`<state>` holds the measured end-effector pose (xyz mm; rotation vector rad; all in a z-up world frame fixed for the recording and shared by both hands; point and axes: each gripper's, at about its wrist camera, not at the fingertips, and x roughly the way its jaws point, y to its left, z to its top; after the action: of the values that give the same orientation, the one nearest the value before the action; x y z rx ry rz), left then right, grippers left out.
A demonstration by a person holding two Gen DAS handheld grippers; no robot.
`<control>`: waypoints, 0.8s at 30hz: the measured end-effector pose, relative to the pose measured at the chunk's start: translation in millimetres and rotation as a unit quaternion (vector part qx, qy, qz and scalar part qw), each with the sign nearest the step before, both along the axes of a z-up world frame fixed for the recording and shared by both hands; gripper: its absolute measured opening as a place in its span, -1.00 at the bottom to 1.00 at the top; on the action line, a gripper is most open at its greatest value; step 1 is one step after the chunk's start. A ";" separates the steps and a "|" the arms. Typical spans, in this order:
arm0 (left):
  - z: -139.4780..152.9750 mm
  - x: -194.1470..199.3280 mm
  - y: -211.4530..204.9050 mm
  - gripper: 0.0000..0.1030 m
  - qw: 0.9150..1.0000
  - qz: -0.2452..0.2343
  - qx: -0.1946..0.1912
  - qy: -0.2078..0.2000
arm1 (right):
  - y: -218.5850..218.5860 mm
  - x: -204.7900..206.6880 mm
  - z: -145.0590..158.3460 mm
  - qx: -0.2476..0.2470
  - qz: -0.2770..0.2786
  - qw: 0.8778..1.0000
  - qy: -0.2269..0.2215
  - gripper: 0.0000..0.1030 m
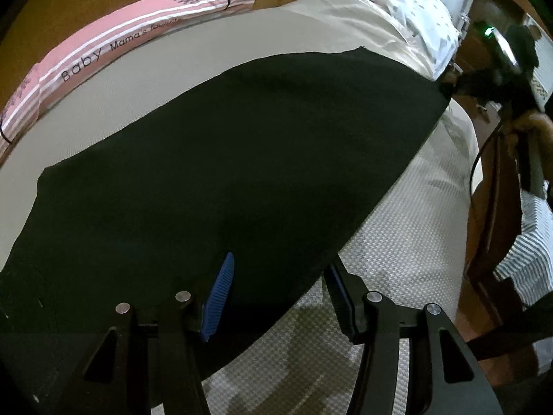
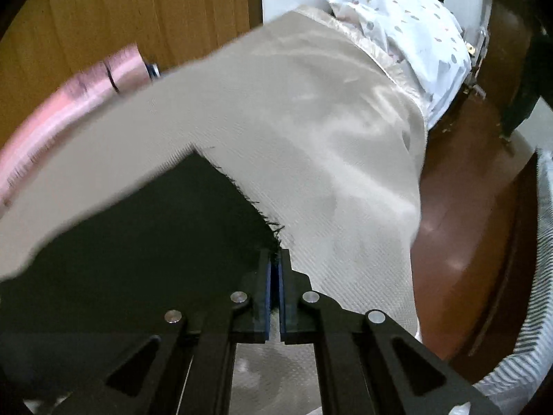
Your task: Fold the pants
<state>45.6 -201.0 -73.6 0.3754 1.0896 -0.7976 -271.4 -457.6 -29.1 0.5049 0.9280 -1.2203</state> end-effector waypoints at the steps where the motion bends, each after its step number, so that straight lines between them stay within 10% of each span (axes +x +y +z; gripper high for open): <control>1: 0.8 1.2 0.8 0.07 1.000 0.001 -0.004 0.003 | -1.0 -2.0 -12.7 0.010 -0.009 1.000 0.012 -0.96; 3: 3.0 4.9 6.6 0.07 1.000 0.007 -0.017 0.015 | -1.3 -9.2 -24.2 0.019 -0.024 0.999 0.010 -0.90; 6: 13.3 15.1 23.3 0.08 0.997 0.032 -0.058 0.030 | -2.2 -18.2 -20.6 0.012 -0.053 0.998 0.021 -0.11; 13: 44.0 54.6 98.5 0.18 0.981 0.127 -0.148 0.025 | 2.4 -25.7 19.3 -0.003 -0.057 0.998 -0.016 -0.18; 19: 38.9 92.1 177.2 0.20 0.965 0.249 -0.081 -0.035 | 27.1 73.2 38.6 0.008 0.072 0.996 -0.052 -0.15; 24: 22.3 105.0 238.9 0.20 0.943 0.328 -0.038 -0.042 | 77.2 205.4 15.1 0.084 0.246 0.962 -0.080 -0.15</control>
<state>150.5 37.9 -51.4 -0.0313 1.0117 -0.2237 -66.0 -380.3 -14.0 0.4629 0.9509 -0.6460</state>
